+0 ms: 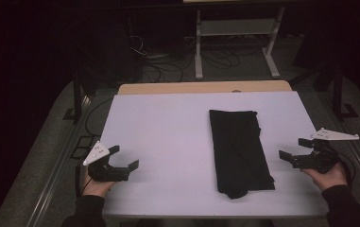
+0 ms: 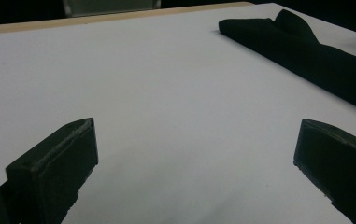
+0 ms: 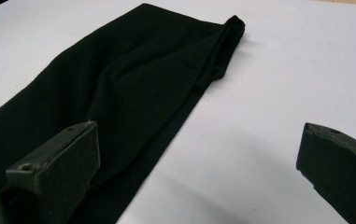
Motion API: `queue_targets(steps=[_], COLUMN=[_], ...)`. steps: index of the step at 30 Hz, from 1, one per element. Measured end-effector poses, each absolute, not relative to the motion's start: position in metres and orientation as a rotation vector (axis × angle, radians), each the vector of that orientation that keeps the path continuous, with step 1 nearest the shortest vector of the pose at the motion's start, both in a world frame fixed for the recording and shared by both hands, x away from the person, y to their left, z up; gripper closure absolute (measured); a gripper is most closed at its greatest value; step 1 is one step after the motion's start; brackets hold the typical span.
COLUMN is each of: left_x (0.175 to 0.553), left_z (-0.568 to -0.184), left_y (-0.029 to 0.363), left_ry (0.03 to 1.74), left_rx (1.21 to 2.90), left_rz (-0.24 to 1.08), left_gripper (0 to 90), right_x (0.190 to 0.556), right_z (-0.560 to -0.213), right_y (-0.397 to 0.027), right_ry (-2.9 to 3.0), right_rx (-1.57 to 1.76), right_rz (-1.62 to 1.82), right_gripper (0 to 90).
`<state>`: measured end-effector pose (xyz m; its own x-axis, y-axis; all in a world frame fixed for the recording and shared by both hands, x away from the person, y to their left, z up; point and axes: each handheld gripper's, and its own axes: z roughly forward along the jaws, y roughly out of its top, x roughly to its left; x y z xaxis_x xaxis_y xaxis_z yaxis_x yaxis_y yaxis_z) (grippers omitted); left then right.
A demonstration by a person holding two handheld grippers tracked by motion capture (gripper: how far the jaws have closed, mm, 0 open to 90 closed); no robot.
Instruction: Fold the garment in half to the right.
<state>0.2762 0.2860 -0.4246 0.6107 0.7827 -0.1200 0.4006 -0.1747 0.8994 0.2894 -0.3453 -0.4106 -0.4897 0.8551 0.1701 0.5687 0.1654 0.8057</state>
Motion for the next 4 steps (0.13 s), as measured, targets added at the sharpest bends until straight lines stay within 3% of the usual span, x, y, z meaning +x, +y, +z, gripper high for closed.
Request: queue_targets(steps=[4], left_x=[0.2768], left_z=[-0.4245], left_y=[0.2906], left_ry=[0.965], left_rx=[1.787], left_rz=[0.456], left_gripper=[0.0], right_x=[0.2910], right_z=[-0.4117], right_y=[-0.3454], right_ry=[2.135], right_rx=[1.361], right_rz=[1.242], right_gripper=[0.0])
